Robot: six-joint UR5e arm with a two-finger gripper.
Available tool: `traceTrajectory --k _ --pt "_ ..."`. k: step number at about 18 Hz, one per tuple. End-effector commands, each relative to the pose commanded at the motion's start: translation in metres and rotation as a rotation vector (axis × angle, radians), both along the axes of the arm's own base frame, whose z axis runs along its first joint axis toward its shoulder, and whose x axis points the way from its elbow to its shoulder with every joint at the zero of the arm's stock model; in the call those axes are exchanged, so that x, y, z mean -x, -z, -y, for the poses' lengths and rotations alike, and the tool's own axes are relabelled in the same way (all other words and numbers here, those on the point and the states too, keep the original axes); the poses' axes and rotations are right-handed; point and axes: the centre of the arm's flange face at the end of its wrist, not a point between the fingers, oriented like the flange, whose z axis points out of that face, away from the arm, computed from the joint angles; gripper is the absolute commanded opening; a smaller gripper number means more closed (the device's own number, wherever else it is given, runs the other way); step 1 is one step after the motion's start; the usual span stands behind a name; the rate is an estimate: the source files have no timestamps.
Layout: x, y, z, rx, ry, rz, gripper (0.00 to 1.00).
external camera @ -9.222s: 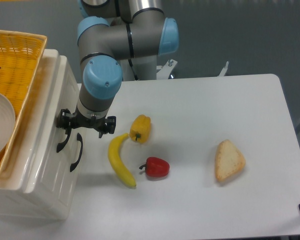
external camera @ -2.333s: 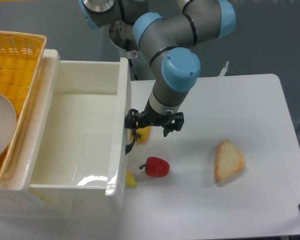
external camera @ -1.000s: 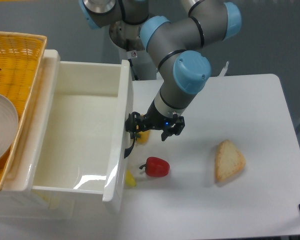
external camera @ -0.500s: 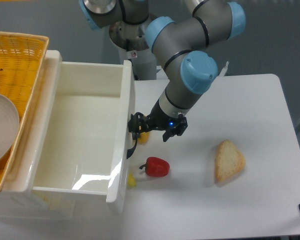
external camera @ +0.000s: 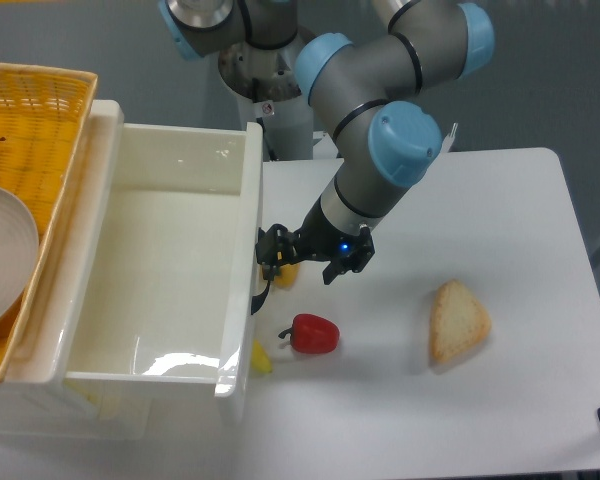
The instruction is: Slide the top white drawer open
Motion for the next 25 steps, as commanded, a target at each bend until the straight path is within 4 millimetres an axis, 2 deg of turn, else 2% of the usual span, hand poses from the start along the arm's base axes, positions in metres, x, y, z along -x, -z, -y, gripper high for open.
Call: traceTrajectory --k 5,9,11,13,16,19,22,25 --pt "0.010 -0.029 0.015 -0.027 -0.011 -0.070 1.00" --pt "0.039 -0.038 0.040 0.043 0.046 -0.218 1.00" --pt "0.060 -0.041 0.057 0.055 0.090 -0.294 1.00" --pt "0.071 -0.044 0.064 0.073 0.130 -0.363 1.00" --pt "0.081 -0.032 0.073 0.163 0.241 -0.417 1.00" --pt "0.096 -0.006 0.069 0.183 0.401 -0.450 1.00" --pt "0.123 0.029 0.077 0.291 0.571 -0.493 1.00" --pt "0.162 0.054 0.103 0.320 0.607 -0.484 1.00"
